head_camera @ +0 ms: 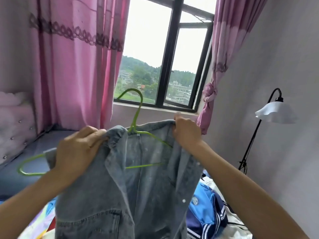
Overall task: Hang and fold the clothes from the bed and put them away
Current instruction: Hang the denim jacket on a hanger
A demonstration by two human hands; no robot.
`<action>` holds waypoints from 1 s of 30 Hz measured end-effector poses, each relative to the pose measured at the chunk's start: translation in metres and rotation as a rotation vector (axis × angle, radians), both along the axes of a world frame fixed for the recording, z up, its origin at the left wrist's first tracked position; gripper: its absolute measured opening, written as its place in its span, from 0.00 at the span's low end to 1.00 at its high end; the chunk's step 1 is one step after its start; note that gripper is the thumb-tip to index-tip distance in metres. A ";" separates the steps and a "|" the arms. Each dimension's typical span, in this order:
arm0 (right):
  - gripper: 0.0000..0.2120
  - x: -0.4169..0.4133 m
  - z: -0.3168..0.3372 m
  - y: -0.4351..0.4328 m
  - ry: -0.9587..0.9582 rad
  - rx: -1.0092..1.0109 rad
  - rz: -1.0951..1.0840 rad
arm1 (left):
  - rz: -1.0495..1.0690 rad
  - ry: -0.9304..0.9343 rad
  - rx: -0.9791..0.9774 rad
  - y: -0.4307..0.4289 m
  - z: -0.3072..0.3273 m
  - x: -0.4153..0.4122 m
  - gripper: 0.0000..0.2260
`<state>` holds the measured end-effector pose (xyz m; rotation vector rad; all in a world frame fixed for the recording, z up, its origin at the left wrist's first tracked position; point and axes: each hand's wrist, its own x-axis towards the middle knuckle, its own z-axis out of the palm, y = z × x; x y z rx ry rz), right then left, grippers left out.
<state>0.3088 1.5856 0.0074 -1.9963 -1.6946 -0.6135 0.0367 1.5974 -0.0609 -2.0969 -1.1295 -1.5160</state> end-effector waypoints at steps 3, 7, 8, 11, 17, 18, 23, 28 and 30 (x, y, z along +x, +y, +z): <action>0.14 -0.038 0.000 -0.013 0.174 -0.081 0.236 | 0.039 -0.070 -0.086 -0.002 -0.006 0.015 0.17; 0.09 -0.035 0.010 -0.026 0.553 -0.234 0.611 | 0.087 -0.258 -0.177 0.007 -0.004 -0.006 0.15; 0.08 -0.025 0.015 -0.025 0.479 -0.162 0.617 | 0.090 -0.259 -0.156 0.007 -0.003 -0.012 0.15; 0.18 0.001 0.024 -0.012 0.120 -0.163 0.481 | 0.077 -0.266 -0.093 0.005 0.003 -0.023 0.10; 0.25 -0.005 0.009 0.016 0.375 -0.252 0.569 | -0.050 -0.270 -0.113 0.014 0.026 -0.036 0.07; 0.27 0.001 0.007 0.018 0.422 -0.192 0.574 | -0.080 -0.248 -0.159 0.018 0.028 -0.044 0.07; 0.23 0.034 0.007 0.018 0.598 0.023 0.503 | -0.041 -0.158 -0.343 0.025 0.023 -0.104 0.15; 0.22 0.035 -0.005 0.022 0.629 0.022 0.530 | -0.090 -0.156 -0.384 0.021 0.023 -0.094 0.14; 0.19 0.038 -0.012 0.024 0.638 0.016 0.525 | -0.174 -0.184 -0.474 0.019 0.024 -0.095 0.15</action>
